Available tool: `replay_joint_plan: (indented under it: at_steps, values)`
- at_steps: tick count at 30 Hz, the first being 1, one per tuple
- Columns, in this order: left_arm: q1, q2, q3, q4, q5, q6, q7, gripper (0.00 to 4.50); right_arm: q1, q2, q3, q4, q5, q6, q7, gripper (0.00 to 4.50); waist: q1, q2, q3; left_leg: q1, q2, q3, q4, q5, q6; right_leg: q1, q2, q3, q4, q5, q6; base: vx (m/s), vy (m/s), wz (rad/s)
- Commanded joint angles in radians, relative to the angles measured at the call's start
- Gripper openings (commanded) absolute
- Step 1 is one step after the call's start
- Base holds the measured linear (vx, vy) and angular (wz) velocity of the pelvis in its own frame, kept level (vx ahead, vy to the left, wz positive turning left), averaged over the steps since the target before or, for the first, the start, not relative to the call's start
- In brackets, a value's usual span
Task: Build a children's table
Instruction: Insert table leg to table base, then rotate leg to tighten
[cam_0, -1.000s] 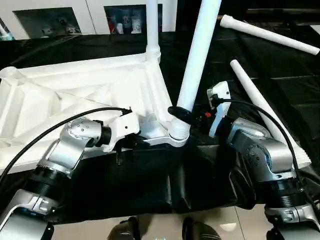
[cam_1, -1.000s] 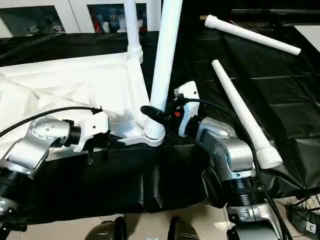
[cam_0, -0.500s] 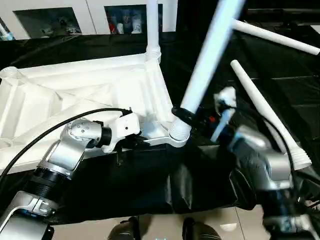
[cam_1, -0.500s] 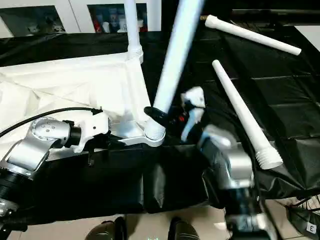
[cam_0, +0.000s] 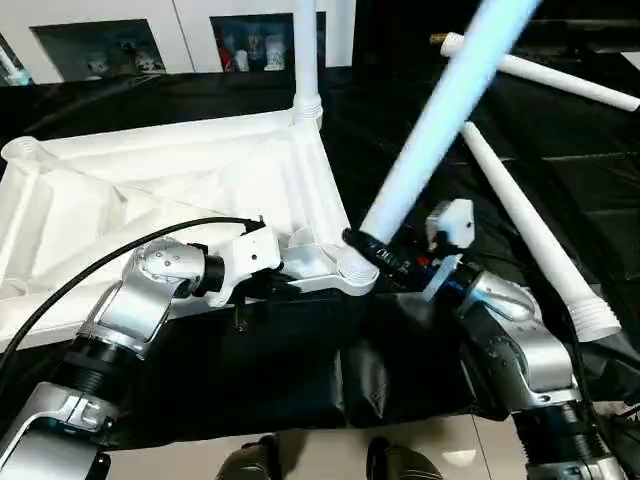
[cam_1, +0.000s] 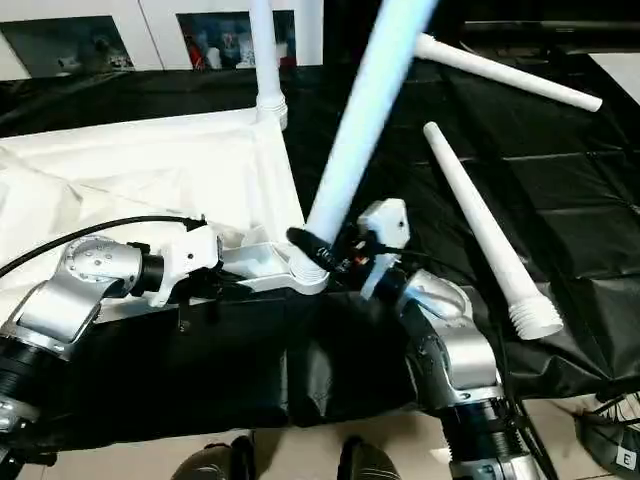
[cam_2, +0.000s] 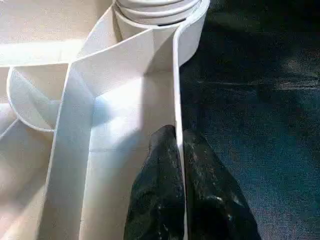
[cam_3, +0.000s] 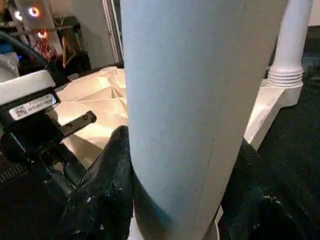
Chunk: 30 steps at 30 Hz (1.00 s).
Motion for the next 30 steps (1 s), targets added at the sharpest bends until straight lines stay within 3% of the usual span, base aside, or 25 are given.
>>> replay_joint_plan:
  at_steps: [1,11,18,20,22,26,30]
  values:
    - [0.01,-0.008,-0.006,0.05,0.003,0.002,0.039,0.0,0.033,-0.019,0.086,0.058,-0.058,0.079,0.022,1.84,-0.002,-0.012,-0.048,0.019,0.072,-0.043,-0.08,-0.331,0.04,0.029,-0.075,0.062,-0.092,-0.533,-0.155,0.0,0.0,0.0]
    - [-0.003,0.008,-0.018,0.066,0.01,-0.005,0.009,0.0,-0.026,-0.07,0.16,0.113,-0.103,0.185,0.078,1.84,-0.005,-0.014,-0.047,0.021,0.072,-0.045,-0.081,-0.345,0.035,0.026,-0.074,0.063,-0.094,-0.559,-0.148,0.0,0.0,0.0]
    - [-0.018,0.01,-0.023,0.09,0.013,-0.013,0.008,0.0,-0.033,-0.099,0.186,0.171,-0.128,0.191,0.106,1.84,-0.006,-0.018,-0.045,0.025,0.075,-0.048,-0.084,-0.384,0.026,0.023,-0.077,0.064,-0.099,-0.596,-0.138,0.0,0.0,0.0]
    - [-0.019,0.011,-0.023,0.091,0.013,-0.013,0.007,0.0,-0.033,-0.1,0.187,0.179,-0.13,0.19,0.104,1.84,-0.007,-0.018,-0.041,0.027,0.074,-0.049,-0.085,-0.41,0.02,0.021,-0.077,0.064,-0.103,-0.627,-0.13,0.0,0.0,0.0]
    - [-0.021,0.012,-0.022,0.094,0.013,-0.014,0.005,0.0,-0.036,-0.097,0.182,0.191,-0.131,0.187,0.095,1.84,-0.008,-0.02,-0.035,0.036,0.072,-0.054,-0.086,-0.467,0.008,0.017,-0.081,0.063,-0.113,-0.727,-0.102,0.0,0.0,0.0]
    - [-0.023,0.015,-0.022,0.104,0.013,-0.02,0.003,0.0,-0.045,-0.088,0.17,0.203,-0.133,0.189,0.082,1.84,-0.008,-0.021,-0.036,0.035,0.073,-0.056,-0.091,-0.454,0.009,0.018,-0.08,0.065,-0.113,-0.71,-0.095,0.0,0.0,0.0]
    - [-0.027,0.014,-0.023,0.116,0.014,-0.014,0.011,0.0,-0.05,-0.074,0.157,0.22,-0.142,0.18,0.047,1.84,-0.008,-0.024,-0.035,0.036,0.072,-0.058,-0.091,-0.462,0.01,0.016,-0.083,0.064,-0.118,-0.756,-0.084,0.0,0.0,0.0]
